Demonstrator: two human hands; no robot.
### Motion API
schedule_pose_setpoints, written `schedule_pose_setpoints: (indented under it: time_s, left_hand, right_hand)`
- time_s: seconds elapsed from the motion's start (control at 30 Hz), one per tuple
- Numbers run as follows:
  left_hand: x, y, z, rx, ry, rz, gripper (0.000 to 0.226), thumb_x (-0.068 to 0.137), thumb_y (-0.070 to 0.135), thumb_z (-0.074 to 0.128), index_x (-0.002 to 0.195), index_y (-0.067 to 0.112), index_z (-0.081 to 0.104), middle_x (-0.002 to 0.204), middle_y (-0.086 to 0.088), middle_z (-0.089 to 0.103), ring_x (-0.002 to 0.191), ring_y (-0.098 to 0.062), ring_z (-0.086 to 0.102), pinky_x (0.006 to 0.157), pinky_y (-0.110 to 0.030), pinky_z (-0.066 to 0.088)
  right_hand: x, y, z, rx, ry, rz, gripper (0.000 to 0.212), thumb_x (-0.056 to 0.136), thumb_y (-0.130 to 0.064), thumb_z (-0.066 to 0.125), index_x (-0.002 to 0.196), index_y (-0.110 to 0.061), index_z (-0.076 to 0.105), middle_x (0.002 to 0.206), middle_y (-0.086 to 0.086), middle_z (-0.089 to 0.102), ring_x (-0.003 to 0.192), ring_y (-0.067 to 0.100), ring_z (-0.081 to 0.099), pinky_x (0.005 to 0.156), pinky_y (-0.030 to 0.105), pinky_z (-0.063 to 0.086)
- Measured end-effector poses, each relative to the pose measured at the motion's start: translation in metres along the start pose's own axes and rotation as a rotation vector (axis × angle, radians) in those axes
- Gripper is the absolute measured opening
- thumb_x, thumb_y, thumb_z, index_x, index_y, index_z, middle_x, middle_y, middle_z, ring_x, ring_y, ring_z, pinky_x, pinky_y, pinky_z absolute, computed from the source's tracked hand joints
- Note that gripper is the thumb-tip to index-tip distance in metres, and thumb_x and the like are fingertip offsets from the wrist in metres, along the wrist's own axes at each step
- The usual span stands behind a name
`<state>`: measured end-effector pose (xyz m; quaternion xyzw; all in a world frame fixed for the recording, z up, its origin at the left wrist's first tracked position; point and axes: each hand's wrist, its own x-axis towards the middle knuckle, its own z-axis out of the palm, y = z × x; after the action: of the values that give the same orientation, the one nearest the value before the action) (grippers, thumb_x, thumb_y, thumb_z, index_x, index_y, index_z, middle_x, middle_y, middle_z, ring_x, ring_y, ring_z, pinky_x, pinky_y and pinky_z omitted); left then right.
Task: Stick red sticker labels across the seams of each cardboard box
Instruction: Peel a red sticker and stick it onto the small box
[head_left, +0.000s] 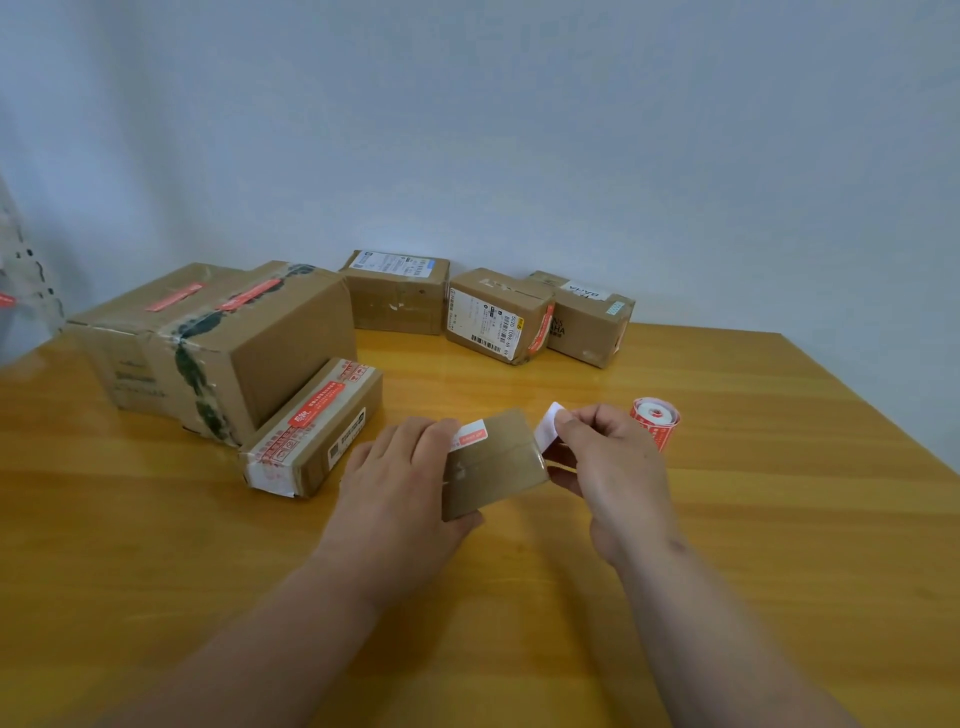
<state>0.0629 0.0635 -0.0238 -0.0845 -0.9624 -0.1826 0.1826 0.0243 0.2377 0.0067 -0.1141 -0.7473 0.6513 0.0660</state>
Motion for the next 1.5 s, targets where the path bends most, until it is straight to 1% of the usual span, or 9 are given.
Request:
schedule_pose_setpoints:
  time_s: [0.13,0.53,0.73,1.0,1.2,1.27,1.33,1.4,1.5]
  left_hand:
    - [-0.001,-0.001,0.000,-0.042,0.030,-0.029,0.086,0.075,0.052,0.074,0.144,0.031,0.026,0.141,0.012,0.035,0.132,-0.010,0.031,0.112,-0.032,0.022]
    - [0.000,-0.004,-0.003,-0.036,0.059,-0.070,0.086,0.073,0.049,0.078,0.144,0.026,0.033,0.139,0.007,0.040,0.130,-0.014,0.036,0.110,-0.035,0.029]
    - [0.000,-0.004,-0.004,-0.033,0.068,-0.085,0.086,0.071,0.048,0.080,0.141,0.025,0.037,0.137,0.005,0.042,0.127,-0.017,0.040,0.108,-0.039,0.034]
    - [0.001,-0.006,-0.008,-0.109,0.089,-0.103,0.084,0.071,0.044,0.082,0.140,0.024,0.039,0.137,0.004,0.044,0.126,-0.017,0.042,0.106,-0.039,0.037]
    - [0.002,-0.011,-0.012,-0.206,0.110,-0.177,0.083,0.069,0.043,0.083,0.136,0.031,0.037,0.131,0.011,0.045,0.121,-0.014,0.044,0.102,-0.038,0.040]
    - [0.004,-0.008,-0.015,-0.333,0.130,-0.211,0.079,0.067,0.043,0.084,0.131,0.038,0.038,0.121,0.022,0.046,0.116,-0.010,0.046,0.097,-0.037,0.043]
    - [0.007,-0.006,-0.019,-0.677,0.105,-0.323,0.069,0.068,0.036,0.085,0.121,0.040,0.042,0.115,0.026,0.052,0.115,-0.006,0.049,0.092,-0.031,0.043]
    - [0.012,-0.005,-0.020,-1.123,0.018,-0.475,0.067,0.066,0.028,0.086,0.122,0.034,0.051,0.117,0.016,0.062,0.119,-0.010,0.052,0.098,-0.036,0.043]
    - [0.011,-0.006,-0.017,-1.544,-0.127,-0.610,0.068,0.064,0.017,0.081,0.126,0.028,0.055,0.124,0.001,0.064,0.121,-0.023,0.055,0.103,-0.047,0.043]
  right_hand:
    - [0.000,-0.004,0.001,0.069,0.014,0.028,0.020,0.096,-0.020,0.058,0.077,-0.015,0.061,0.093,0.009,0.070,0.089,0.027,0.070,0.076,0.042,0.061]
    - [-0.005,-0.010,0.006,0.189,0.030,0.082,0.017,0.100,-0.015,0.052,0.085,-0.013,0.058,0.093,0.012,0.071,0.083,0.025,0.073,0.077,0.040,0.061]
    - [-0.005,-0.013,0.005,0.271,0.035,0.123,0.013,0.102,-0.017,0.047,0.092,-0.013,0.054,0.107,0.012,0.065,0.087,0.029,0.072,0.069,0.037,0.061]
    - [-0.004,-0.018,0.002,0.346,0.035,0.154,0.016,0.104,-0.019,0.042,0.093,-0.012,0.051,0.104,0.011,0.062,0.089,0.028,0.071,0.068,0.040,0.061]
    - [-0.002,-0.025,-0.008,0.432,0.055,0.149,0.019,0.105,-0.023,0.036,0.089,-0.022,0.046,0.101,0.011,0.058,0.089,0.033,0.072,0.070,0.049,0.060]
    - [0.000,-0.025,-0.011,0.427,0.060,0.150,0.019,0.105,-0.023,0.036,0.090,-0.021,0.048,0.100,0.010,0.059,0.090,0.032,0.072,0.069,0.050,0.061]
    - [0.000,-0.024,-0.012,0.429,0.063,0.153,0.018,0.104,-0.024,0.037,0.091,-0.020,0.049,0.099,0.012,0.060,0.094,0.032,0.071,0.068,0.050,0.060]
    - [0.000,-0.024,-0.011,0.432,0.055,0.155,0.017,0.104,-0.025,0.039,0.091,-0.021,0.050,0.101,0.013,0.061,0.096,0.032,0.070,0.069,0.051,0.060]
    - [-0.002,-0.023,-0.007,0.415,0.024,0.146,0.016,0.103,-0.029,0.042,0.091,-0.024,0.051,0.104,0.012,0.062,0.095,0.027,0.070,0.069,0.050,0.060]
